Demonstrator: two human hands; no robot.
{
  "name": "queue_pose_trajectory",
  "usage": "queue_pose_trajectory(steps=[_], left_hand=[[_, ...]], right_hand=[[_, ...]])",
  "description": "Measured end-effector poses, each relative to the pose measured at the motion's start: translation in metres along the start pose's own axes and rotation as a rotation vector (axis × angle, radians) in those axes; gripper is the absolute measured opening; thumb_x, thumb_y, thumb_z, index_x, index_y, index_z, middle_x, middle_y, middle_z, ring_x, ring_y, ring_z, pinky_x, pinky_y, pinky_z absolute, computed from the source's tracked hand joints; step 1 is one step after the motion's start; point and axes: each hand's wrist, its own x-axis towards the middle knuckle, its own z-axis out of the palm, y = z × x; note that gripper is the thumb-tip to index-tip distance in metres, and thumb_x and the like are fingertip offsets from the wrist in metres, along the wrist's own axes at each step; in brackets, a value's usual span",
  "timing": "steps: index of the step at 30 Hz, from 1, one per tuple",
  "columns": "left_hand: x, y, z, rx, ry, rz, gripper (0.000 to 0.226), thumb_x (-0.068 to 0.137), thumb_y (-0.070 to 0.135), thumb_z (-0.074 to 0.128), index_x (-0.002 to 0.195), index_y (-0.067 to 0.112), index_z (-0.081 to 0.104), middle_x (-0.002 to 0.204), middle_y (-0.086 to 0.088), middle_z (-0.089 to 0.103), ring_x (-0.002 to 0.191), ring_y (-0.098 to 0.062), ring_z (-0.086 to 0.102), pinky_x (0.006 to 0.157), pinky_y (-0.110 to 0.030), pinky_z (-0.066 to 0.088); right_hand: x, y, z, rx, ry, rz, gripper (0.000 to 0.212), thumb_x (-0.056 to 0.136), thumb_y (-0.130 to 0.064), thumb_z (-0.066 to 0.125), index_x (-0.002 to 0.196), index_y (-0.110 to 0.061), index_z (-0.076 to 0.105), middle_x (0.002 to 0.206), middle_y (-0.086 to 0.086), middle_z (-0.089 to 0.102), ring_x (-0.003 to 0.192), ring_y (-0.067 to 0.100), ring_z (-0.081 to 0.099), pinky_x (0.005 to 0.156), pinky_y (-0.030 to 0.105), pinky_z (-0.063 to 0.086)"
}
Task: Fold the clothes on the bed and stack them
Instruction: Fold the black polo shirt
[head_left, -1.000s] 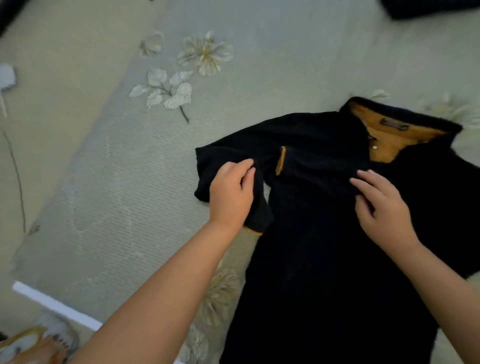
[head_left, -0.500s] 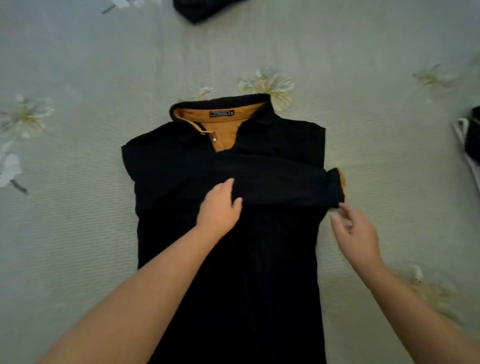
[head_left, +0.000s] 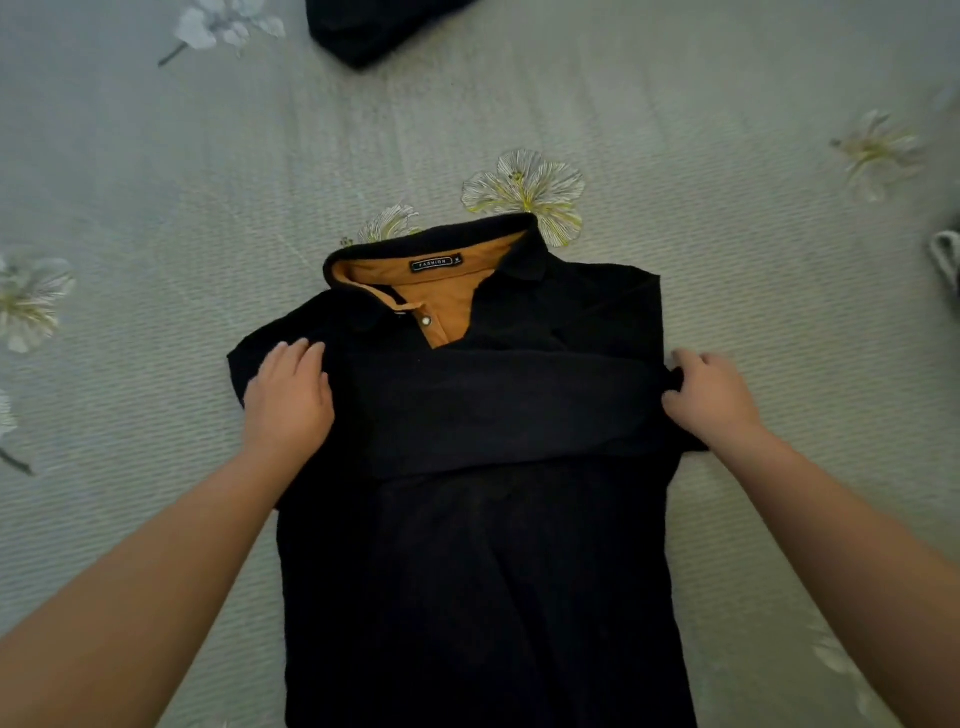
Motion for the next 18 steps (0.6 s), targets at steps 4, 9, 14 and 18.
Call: queue_pose_trajectory(steps=[4,9,14,18], left_hand=[[0.022,-0.006,-0.001,0.089,-0.104,0.013,0.034,0.094,0.013,0.041,0.122,0.000,0.054,0.111,-0.024,0.057,0.107,-0.039,0.048,0.088,-0.044,0.037],[0.026,-0.028,0.006,-0.047,-0.060,0.044,0.035,0.090,0.010,0.049,0.123,-0.001,0.054,0.123,-0.024,0.051,0.118,-0.040,0.039,0.097,-0.045,0.030],[0.037,-0.031,0.012,-0.011,-0.058,0.138,0.033,0.094,0.015,0.043,0.121,-0.002,0.054,0.115,-0.023,0.056,0.109,-0.038,0.047,0.096,-0.044,0.028],[0.035,-0.040,0.004,-0.182,0.022,0.172,0.025,0.094,0.009,0.040,0.104,-0.007,0.057,0.099,-0.025,0.058,0.094,-0.039,0.051,0.077,-0.044,0.038]], right_hand=[[-0.003,0.002,-0.014,0.130,0.014,0.123,0.035,0.080,0.002,0.054,0.114,-0.001,0.059,0.112,0.023,0.061,0.106,0.036,0.055,0.083,0.033,0.042],[-0.018,-0.023,-0.023,0.293,0.252,0.038,0.023,0.077,0.006,0.053,0.098,0.002,0.062,0.098,0.018,0.063,0.095,0.031,0.056,0.074,0.024,0.033],[-0.025,-0.044,-0.020,0.376,0.317,0.099,0.032,0.079,0.006,0.048,0.110,0.001,0.058,0.109,0.018,0.059,0.102,0.028,0.053,0.082,0.025,0.034],[-0.029,-0.051,-0.032,0.390,0.405,0.080,0.035,0.082,0.003,0.044,0.114,-0.002,0.056,0.114,0.015,0.057,0.107,0.026,0.051,0.085,0.024,0.034]])
